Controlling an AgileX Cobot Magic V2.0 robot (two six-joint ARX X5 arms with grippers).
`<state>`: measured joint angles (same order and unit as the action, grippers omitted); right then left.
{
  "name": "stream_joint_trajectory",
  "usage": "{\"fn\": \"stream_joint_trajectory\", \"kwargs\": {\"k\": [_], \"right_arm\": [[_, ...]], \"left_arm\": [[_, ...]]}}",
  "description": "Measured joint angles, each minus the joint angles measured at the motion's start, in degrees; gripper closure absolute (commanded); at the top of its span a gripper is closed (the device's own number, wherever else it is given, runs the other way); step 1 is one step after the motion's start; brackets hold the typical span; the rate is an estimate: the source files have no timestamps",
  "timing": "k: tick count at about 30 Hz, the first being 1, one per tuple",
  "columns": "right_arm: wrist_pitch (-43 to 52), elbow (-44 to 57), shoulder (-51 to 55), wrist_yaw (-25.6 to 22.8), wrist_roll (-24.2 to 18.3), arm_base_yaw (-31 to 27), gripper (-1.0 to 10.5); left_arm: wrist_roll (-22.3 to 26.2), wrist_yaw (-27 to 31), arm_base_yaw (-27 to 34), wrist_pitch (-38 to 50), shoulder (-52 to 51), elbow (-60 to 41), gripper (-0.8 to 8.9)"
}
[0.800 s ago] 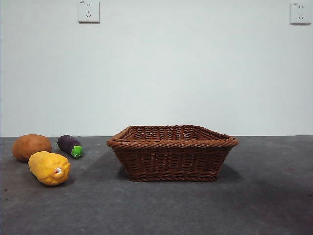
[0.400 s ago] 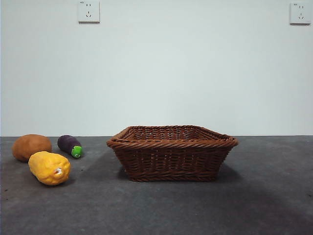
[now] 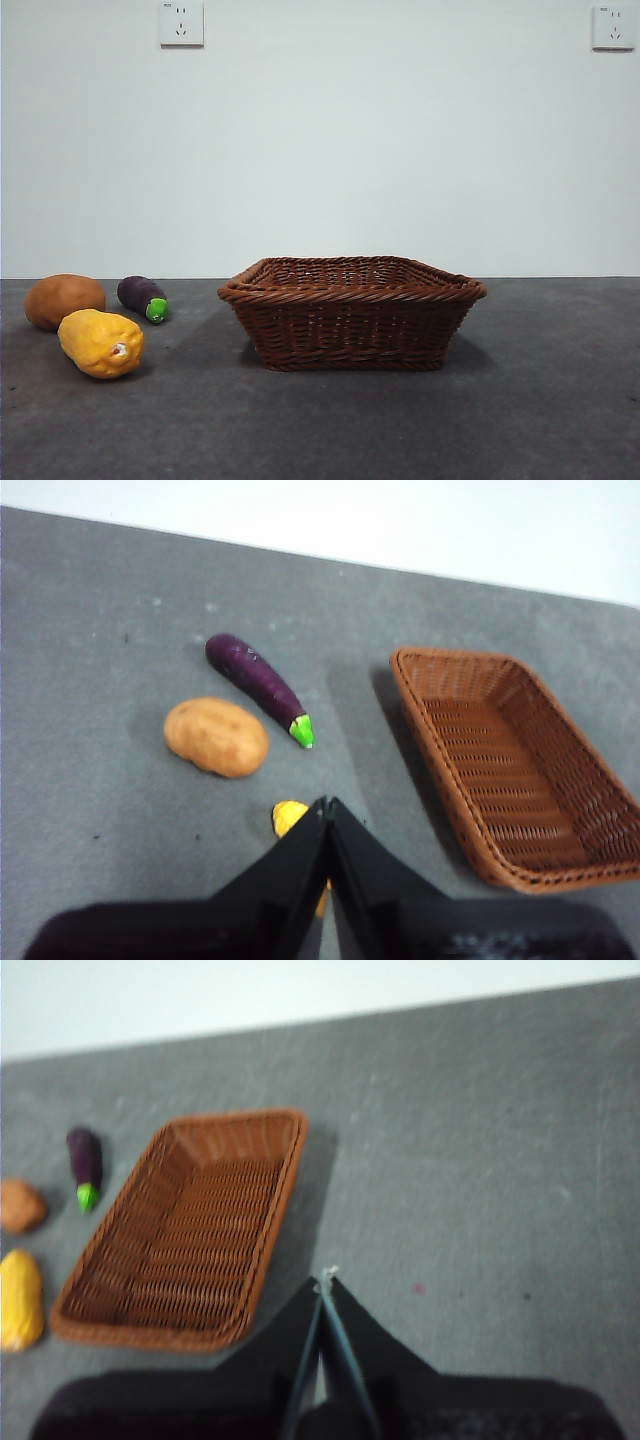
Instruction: Help me put the vegetables on the table into the basket
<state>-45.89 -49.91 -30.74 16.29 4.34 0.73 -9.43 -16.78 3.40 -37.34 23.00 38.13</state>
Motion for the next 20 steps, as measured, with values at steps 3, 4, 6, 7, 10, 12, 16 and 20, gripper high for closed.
{"fn": "stream_joint_trajectory", "kwargs": {"k": [3,4,6,7,10,12,16,20], "right_arm": [[-4.63,-4.20,-4.02,1.33,-2.58,0.00,9.6],[-5.51,-4.92,-4.92,1.70,-3.15,0.00,9.6],[-6.80,-6.05,-7.02,2.73,-4.52,0.00,9.6],[-6.91,-6.27,-7.93,3.08,-5.05,0.00,9.6],[-7.08,-6.34,-9.49,3.13,-5.49,0.00,9.1],[-7.08,-6.34,-9.99,3.19,-5.68,0.00,7.1],[-7.10,-6.34,-10.45,4.57,-5.68,0.00,3.7],[-7.74,-6.34,-10.45,4.74,-5.68,0.00,3.7]], "left_arm": [[1.42,0.00,0.00,-2.45,2.75,2.97,8.20],[1.77,0.00,0.00,-2.93,3.41,3.56,8.20],[2.47,0.00,0.00,-3.87,5.07,4.76,8.20],[2.69,-0.04,0.00,-4.11,5.86,5.14,8.19],[2.97,-0.24,0.00,-5.22,7.61,5.42,8.05],[2.97,-0.44,0.00,-5.44,8.28,5.42,6.02],[2.95,-1.44,0.00,-5.44,8.33,5.46,1.49],[2.95,-1.46,0.00,-5.51,8.98,6.45,1.49]]}}
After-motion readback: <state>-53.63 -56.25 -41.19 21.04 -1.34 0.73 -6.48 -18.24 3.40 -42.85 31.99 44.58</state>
